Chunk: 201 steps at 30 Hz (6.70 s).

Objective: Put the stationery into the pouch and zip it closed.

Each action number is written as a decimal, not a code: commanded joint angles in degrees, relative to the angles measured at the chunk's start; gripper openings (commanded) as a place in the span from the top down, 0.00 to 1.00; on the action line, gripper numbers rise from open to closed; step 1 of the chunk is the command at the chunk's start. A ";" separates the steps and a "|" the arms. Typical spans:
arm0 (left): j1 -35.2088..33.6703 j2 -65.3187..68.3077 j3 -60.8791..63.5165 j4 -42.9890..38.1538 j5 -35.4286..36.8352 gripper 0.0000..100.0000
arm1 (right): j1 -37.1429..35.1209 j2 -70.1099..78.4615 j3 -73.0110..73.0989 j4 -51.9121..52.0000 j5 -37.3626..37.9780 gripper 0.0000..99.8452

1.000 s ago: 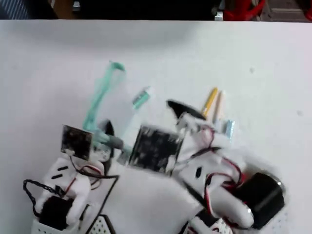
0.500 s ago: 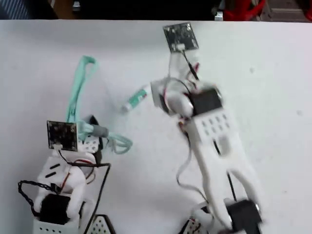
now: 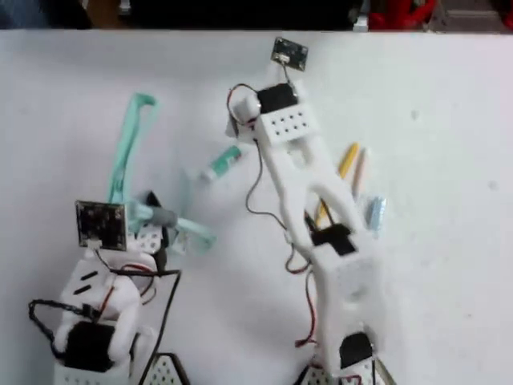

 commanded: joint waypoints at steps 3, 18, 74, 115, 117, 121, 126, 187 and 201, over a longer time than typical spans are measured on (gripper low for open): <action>-0.40 -0.92 -0.44 -0.26 0.53 0.98 | -1.36 8.22 -17.76 3.82 -5.19 0.74; -0.40 -0.92 -0.35 -0.26 0.44 0.98 | -5.93 15.08 -27.34 16.13 22.51 0.87; -0.13 -0.92 -1.76 -0.44 0.35 0.98 | -8.84 -30.81 -9.93 17.54 40.53 0.98; 23.52 -0.57 -5.45 1.32 -6.07 0.98 | -12.18 -80.22 55.21 -43.03 50.29 0.98; 23.52 -0.57 -5.45 1.58 -6.07 0.98 | -10.59 -78.64 56.62 -44.97 50.11 0.98; 22.64 -0.57 -5.45 1.41 -5.80 0.98 | -8.84 -78.29 59.52 -45.58 50.11 0.98; 19.74 -0.84 -5.71 0.79 -4.75 0.93 | -8.75 -80.48 64.26 -48.84 50.46 0.98; 13.32 -0.92 -2.90 0.35 -5.63 0.97 | -15.60 -62.02 38.77 -21.58 42.37 0.75; 10.68 -0.92 -2.73 0.53 1.23 0.77 | -21.32 -72.13 37.27 -17.63 42.55 0.75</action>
